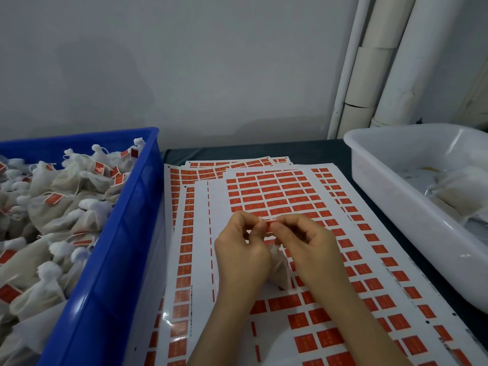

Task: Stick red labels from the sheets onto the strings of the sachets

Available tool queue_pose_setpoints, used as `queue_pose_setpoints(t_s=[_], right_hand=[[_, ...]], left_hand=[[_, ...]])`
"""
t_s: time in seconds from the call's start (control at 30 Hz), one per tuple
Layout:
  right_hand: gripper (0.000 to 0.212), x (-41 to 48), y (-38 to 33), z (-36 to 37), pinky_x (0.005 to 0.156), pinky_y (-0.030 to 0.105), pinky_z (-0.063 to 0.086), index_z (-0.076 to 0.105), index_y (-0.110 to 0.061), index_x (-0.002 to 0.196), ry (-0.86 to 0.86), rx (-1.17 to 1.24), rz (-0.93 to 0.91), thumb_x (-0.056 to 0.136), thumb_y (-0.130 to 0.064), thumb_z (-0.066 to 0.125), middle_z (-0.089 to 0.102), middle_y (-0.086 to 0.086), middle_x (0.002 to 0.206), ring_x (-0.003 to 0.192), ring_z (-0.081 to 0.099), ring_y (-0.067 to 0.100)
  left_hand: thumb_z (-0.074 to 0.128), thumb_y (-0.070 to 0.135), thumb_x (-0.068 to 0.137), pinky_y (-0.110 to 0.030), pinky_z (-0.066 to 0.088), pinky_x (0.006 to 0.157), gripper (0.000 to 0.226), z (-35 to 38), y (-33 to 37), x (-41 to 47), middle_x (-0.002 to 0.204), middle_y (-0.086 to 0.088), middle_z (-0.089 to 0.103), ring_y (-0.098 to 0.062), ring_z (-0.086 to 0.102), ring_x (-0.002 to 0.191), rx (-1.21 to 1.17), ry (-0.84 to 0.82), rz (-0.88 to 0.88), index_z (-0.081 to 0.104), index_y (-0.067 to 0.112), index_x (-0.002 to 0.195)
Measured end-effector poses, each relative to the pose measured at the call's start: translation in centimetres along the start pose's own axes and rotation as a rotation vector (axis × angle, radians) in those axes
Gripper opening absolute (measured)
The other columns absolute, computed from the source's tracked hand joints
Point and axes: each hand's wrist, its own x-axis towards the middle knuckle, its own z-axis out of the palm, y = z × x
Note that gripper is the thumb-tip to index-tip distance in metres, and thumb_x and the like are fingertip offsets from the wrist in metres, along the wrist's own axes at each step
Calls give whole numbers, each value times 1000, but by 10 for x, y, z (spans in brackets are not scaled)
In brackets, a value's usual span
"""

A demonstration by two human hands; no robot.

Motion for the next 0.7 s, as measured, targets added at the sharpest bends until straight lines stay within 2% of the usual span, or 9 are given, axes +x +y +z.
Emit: queue_pose_setpoints(t_s=[0.1,0.17,0.23,0.3,0.4,0.5,0.6,0.67,0.7], right_hand=[[25,2,3,0,53,3,43,50,-48,89,-149,-64,73,68,-54,62,55,-32,85,83,55,-12],[26,3,8,1,49,5,39,47,-51,85,-235,-242,130,74,-42,70,49,-32,85,76,54,-5],[21,4,14,1,52,5,34,50,-47,79,-251,-375,151,79,-37,68,49,-29,85,74,50,-4],[9,6,18,1,55,7,34,56,-42,80,-224,-419,156,82,-38,65,55,-21,86,75,52,-2],[12,7,19,3,58,9,35,55,-40,74,-172,-413,133,83,-38,63,56,-19,80,74,54,-1],[6,10,17,6,56,8,35,59,-34,80,-134,-428,121,84,-39,60,57,-17,77,70,55,-1],[10,14,10,6,52,10,34,57,-31,78,-78,-410,171,84,-40,60,54,-18,73,67,54,0],[12,18,2,5,51,11,35,58,-30,82,-41,-363,169,84,-41,59,54,-18,75,67,54,0],[11,20,-6,8,49,9,36,58,-31,81,-43,-338,147,83,-42,59,54,-20,75,66,55,0]], left_hand=[[61,17,88,-1,44,52,19,-4,0,5,71,17,64,-1,64,72,-102,11,-55,59,29,73],[63,24,87,0,44,51,12,-6,1,8,73,21,68,5,65,75,-220,13,-109,64,29,76],[65,27,85,0,43,48,8,-7,3,10,75,26,68,11,63,77,-321,20,-146,66,29,78],[65,27,86,-1,42,48,6,-10,3,12,75,26,68,9,64,76,-339,3,-178,66,29,80],[53,34,92,-2,41,43,13,-19,5,15,79,21,67,-2,64,74,-222,-113,-281,63,29,85],[34,46,97,0,38,42,27,-32,5,15,88,26,56,6,54,73,28,-267,-299,59,34,96],[35,46,97,0,34,52,16,-50,-4,0,89,28,52,9,49,67,285,-279,-269,50,39,99],[46,39,94,-8,45,65,5,-60,-8,-11,100,18,58,3,54,71,359,-308,-284,48,35,96],[52,36,91,-13,47,75,7,-61,-8,-15,103,13,58,-1,54,72,383,-318,-315,46,34,95]])
